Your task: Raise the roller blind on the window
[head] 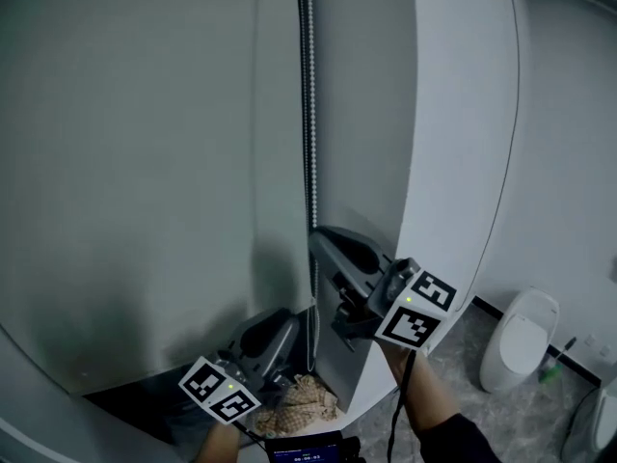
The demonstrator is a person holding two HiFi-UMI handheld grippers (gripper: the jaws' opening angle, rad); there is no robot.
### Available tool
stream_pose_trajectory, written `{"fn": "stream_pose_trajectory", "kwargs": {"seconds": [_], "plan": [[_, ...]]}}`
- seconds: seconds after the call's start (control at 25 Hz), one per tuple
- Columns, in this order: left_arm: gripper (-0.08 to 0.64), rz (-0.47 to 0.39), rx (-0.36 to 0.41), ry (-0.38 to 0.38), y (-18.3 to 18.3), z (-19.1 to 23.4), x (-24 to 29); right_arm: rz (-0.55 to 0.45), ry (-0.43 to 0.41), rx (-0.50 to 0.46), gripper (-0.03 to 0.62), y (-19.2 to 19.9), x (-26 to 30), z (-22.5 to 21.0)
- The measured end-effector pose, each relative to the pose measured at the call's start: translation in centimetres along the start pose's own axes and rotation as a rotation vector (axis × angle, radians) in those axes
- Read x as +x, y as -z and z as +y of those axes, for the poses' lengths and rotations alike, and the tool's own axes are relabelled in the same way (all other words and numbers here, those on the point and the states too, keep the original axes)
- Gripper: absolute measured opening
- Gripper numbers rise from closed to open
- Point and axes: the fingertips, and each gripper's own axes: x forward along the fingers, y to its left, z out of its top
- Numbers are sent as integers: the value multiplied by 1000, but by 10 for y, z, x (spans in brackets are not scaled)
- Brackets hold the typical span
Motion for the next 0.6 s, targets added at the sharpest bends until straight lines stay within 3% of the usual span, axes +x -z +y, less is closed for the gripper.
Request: {"fn": "stream_pose_trajectory", "kwargs": {"seconds": [0.08, 0.2, 0.44, 0.6], "plan": [[23, -73, -71, 42, -27, 3, 4, 20, 7, -8, 17, 17, -13, 0], [26, -128, -84, 111, -64, -2, 26, 32, 7, -3, 17, 38, -32, 6], [52, -130, -42, 194, -108, -14, 79, 25, 22, 31, 17, 69, -54, 13], [52, -133, -66, 228, -126, -9, 103, -4, 32, 39, 17, 74, -56, 14]]}}
